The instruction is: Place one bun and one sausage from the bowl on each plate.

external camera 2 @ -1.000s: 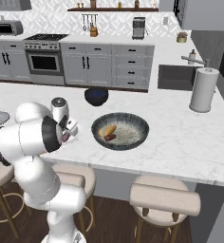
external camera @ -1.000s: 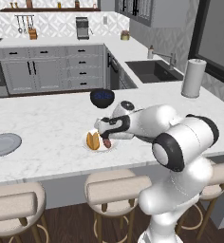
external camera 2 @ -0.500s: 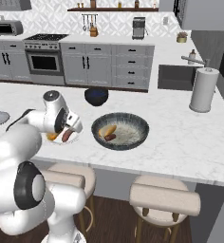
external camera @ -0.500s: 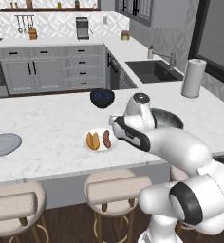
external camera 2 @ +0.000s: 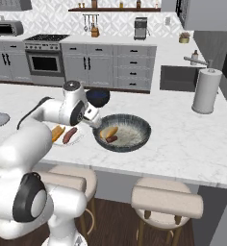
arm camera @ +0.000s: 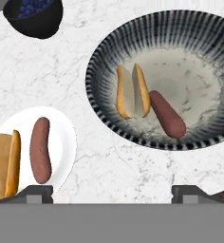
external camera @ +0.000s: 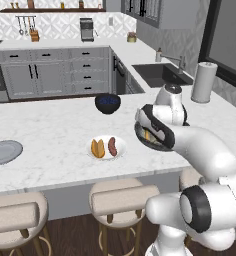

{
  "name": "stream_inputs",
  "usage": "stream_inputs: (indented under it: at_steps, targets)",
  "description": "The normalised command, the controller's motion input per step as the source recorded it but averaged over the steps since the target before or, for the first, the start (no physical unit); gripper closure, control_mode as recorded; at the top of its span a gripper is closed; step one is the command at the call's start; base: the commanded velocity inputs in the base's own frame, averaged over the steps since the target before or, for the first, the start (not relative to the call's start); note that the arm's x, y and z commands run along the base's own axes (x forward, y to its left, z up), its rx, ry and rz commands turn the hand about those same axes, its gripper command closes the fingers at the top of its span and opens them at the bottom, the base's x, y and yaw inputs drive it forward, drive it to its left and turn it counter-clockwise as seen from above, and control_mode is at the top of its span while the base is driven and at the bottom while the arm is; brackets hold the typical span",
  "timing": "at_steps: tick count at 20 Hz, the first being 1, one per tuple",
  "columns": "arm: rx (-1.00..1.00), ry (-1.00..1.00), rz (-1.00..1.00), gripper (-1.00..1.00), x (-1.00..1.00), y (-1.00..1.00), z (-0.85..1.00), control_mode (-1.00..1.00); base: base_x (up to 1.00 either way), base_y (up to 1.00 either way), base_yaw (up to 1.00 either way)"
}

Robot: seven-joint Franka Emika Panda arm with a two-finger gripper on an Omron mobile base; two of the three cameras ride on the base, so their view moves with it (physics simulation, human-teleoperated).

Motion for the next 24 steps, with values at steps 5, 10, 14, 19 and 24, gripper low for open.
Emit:
stream_inputs:
  at_steps: [5,10,14,19,24]
  targets:
    - [0.0,0.13,0.0,-1.0,0.34,-0.58,-0.04,-1.0,0.0,0.0,0.0]
    - [0.0,0.16,0.0,-1.0,0.36,-0.3,-0.27,-1.0,0.0,0.0,0.0]
    - [0.0,0.06,0.0,-1.0,0.29,-0.08,-0.45,-1.0,0.0,0.0,0.0]
    - [0.0,0.01,0.02,-1.0,0.43,-0.01,-0.44,-1.0,0.0,0.0,0.0]
    - [0.03,0.0,0.01,-1.0,0.6,-0.01,-0.32,-1.0,0.0,0.0,0.0]
